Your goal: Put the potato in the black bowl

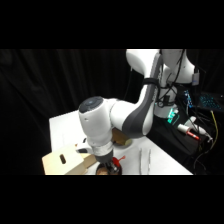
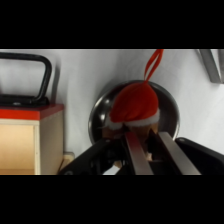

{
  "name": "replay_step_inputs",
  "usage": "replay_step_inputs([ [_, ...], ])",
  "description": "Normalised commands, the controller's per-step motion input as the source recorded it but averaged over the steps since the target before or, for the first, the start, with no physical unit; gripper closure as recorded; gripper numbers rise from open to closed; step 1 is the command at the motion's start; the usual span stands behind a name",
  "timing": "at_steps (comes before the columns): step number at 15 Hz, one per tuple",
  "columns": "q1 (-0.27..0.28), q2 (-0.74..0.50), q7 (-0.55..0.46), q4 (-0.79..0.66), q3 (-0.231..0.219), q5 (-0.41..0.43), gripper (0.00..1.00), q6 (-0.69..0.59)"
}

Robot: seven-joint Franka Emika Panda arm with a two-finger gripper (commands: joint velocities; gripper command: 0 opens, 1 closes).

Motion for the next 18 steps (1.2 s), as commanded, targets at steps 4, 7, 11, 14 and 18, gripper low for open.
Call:
replay_step_inputs([
  [4,0.143,-0.10,0.13,0.19,-0.137,-0.099,0.93,-0.29],
  [7,0.181,-0.24,0.21,0.18,-0.168,-0.203,0.93,-0.41],
  [11,0.094,-0.33,0.18,0.01,-0.125,-0.178,0.93,-0.31],
  [14,-0.046,-0.38,0.11,-0.22,-0.066,-0.070,0.93,-0.17],
  [18,-0.147,-0.46,0.07,-0.48,-0.031,0.025,0.93,-0.01],
])
